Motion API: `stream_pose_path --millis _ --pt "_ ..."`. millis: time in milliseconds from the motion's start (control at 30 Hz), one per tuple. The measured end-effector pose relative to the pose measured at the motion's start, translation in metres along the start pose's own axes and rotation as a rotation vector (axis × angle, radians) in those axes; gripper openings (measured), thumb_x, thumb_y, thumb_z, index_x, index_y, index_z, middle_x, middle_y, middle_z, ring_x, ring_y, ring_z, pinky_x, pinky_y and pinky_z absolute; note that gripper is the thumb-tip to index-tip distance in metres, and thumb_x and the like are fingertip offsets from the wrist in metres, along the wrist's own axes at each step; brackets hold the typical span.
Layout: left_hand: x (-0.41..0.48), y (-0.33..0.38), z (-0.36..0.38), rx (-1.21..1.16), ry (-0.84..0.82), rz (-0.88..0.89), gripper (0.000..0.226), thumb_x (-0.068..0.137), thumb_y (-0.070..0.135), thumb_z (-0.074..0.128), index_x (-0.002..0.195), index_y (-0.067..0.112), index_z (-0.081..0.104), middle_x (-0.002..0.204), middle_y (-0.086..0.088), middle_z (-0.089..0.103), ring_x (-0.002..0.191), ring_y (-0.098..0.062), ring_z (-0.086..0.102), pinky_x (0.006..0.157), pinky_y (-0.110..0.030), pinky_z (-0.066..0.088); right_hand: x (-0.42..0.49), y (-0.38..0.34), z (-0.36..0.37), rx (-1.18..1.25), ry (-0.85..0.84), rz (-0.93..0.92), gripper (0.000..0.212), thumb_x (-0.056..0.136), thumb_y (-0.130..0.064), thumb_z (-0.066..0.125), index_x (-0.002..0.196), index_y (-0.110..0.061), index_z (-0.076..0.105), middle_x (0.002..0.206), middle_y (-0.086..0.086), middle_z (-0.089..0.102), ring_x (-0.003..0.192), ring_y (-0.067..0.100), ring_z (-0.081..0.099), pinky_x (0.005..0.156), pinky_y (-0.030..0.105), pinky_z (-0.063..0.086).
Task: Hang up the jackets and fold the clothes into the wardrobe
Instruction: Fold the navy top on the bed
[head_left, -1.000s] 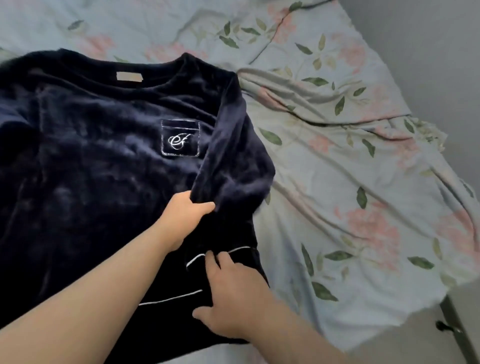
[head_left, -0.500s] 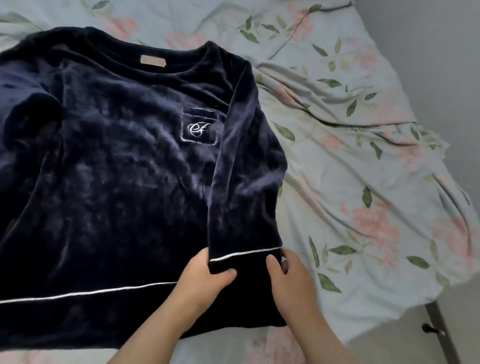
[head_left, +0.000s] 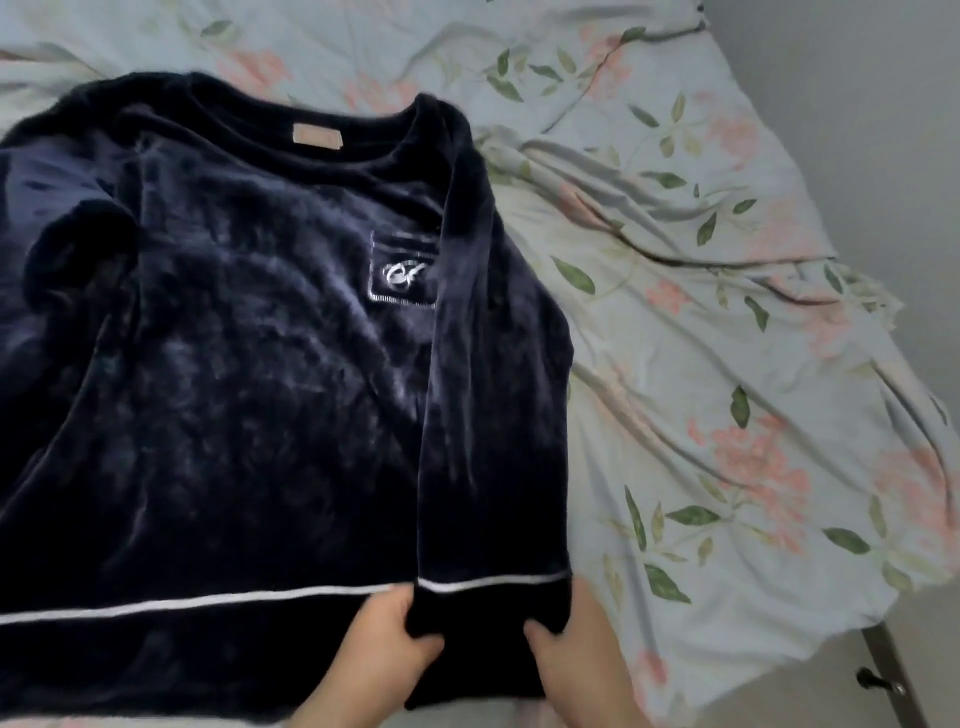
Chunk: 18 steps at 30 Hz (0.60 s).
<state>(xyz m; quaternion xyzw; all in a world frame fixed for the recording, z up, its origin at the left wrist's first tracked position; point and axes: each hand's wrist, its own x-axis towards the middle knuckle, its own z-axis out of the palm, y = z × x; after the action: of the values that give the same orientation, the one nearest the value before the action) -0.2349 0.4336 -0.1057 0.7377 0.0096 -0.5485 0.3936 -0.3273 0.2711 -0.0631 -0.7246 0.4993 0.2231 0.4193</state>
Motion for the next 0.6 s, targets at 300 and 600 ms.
stream_pose_path --millis 300,600 --pt "0.033 0.105 -0.069 0.47 0.433 0.051 0.052 0.068 0.081 0.039 0.072 0.034 0.061 0.068 0.014 0.066 0.065 0.002 0.06 0.062 -0.02 0.046 0.081 -0.051 -0.059 0.42 0.184 0.058 0.01 0.089 -0.025 0.068 0.095 -0.017 0.067 0.093 0.006 0.069 0.092 0.027 0.066 0.096 0.048 0.05" --pt "0.155 0.263 -0.124 0.217 0.363 0.414 0.06 0.058 0.07 0.062 0.112 0.044 0.052 0.095 0.025 0.061 0.082 0.008 0.06 0.068 -0.014 0.043 0.171 -0.166 -0.088 1.104 -0.257 -0.045 0.035 0.097 -0.037 0.054 0.114 -0.013 0.074 0.116 0.013 0.072 0.107 0.033 0.069 0.093 0.046 0.054"
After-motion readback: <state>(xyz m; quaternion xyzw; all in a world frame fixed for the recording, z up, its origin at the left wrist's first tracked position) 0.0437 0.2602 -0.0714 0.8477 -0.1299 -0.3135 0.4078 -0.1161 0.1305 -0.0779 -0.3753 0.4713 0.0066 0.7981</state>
